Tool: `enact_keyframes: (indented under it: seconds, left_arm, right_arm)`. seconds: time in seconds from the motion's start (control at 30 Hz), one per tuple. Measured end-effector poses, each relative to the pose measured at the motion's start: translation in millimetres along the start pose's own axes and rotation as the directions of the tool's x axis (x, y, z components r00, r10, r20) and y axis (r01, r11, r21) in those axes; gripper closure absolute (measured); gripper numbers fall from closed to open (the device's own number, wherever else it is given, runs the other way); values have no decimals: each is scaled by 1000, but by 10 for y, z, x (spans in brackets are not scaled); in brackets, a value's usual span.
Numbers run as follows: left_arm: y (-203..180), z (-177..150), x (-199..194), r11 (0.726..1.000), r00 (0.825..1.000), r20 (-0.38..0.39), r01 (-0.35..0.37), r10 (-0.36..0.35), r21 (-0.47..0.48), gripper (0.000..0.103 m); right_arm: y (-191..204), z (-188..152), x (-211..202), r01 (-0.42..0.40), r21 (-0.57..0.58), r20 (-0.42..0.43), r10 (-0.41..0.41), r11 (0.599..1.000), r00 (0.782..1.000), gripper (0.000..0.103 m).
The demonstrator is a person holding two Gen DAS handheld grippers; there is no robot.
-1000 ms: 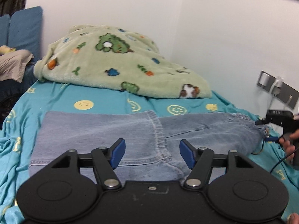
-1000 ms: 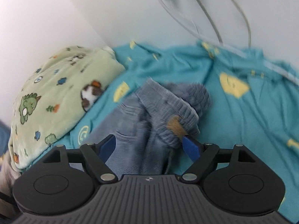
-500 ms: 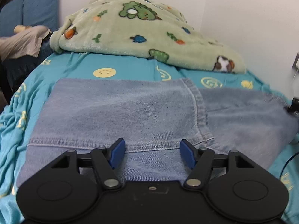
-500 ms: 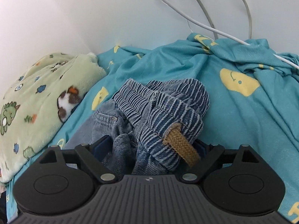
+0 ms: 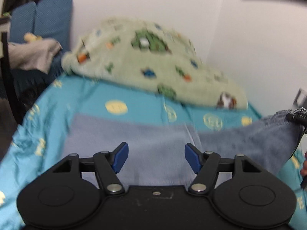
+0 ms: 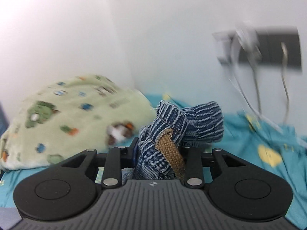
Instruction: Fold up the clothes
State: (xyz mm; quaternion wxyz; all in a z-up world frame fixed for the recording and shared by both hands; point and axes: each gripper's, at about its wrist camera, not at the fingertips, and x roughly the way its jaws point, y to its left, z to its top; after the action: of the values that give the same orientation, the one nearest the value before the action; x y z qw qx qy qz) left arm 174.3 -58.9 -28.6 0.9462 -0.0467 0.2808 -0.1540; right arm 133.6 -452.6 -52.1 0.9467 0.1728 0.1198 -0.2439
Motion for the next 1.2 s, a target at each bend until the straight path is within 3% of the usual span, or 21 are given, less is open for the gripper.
enact_keyframes:
  seconds: [0.07, 0.17, 0.3, 0.4, 0.5, 0.57, 0.63, 0.77, 0.9, 0.97, 1.07, 1.2]
  left_arm:
    - [171, 124, -135, 999, 998, 60, -26, 28, -46, 42]
    - [458, 315, -294, 992, 994, 108, -6, 20, -126, 43]
    - [756, 410, -407, 977, 986, 162, 7, 29, -213, 42]
    - [904, 405, -362, 965, 989, 146, 34, 5, -260, 42]
    - [997, 379, -319, 960, 992, 125, 52, -17, -276, 42]
    - [1091, 375, -333, 949, 990, 140, 67, -24, -307, 42]
    - [1195, 378, -354, 932, 988, 148, 89, -38, -352, 43]
    - [1332, 418, -473, 913, 978, 201, 133, -58, -386, 43]
    - [1565, 488, -636, 878, 961, 273, 170, -47, -448, 43]
    - [1623, 499, -685, 889, 962, 273, 134, -10, -438, 43]
    - [1686, 487, -696, 915, 968, 245, 43, 62, -401, 43]
    - [1823, 418, -629, 894, 978, 204, 51, 45, -444, 43]
  right_arm:
    - [380, 27, -207, -48, -121, 66, 56, 991, 996, 70]
    - [960, 10, -516, -125, -271, 129, 165, 954, 978, 70]
    - [1741, -234, -840, -243, -398, 113, 310, 885, 944, 70]
    - [2280, -738, -960, -335, -515, 29, 407, 789, 913, 70]
    - [2665, -1472, -913, -413, -629, -141, 426, 659, 894, 72]
    - [2807, -1869, -871, -452, -664, -245, 399, 595, 884, 76]
    - [2907, -1964, -897, -433, -678, -239, 379, 594, 894, 79]
    - [3108, -1631, -1078, -408, -668, -145, 430, 622, 891, 83]
    - [3316, -1530, -1248, -438, -664, -105, 504, 606, 857, 84]
    - [3415, -1625, -1350, -469, -660, -109, 543, 587, 833, 83]
    - [3510, -1803, -1281, -576, -571, -182, 594, 585, 783, 83]
    - [3518, -2100, -1129, -647, -483, -259, 609, 591, 750, 81]
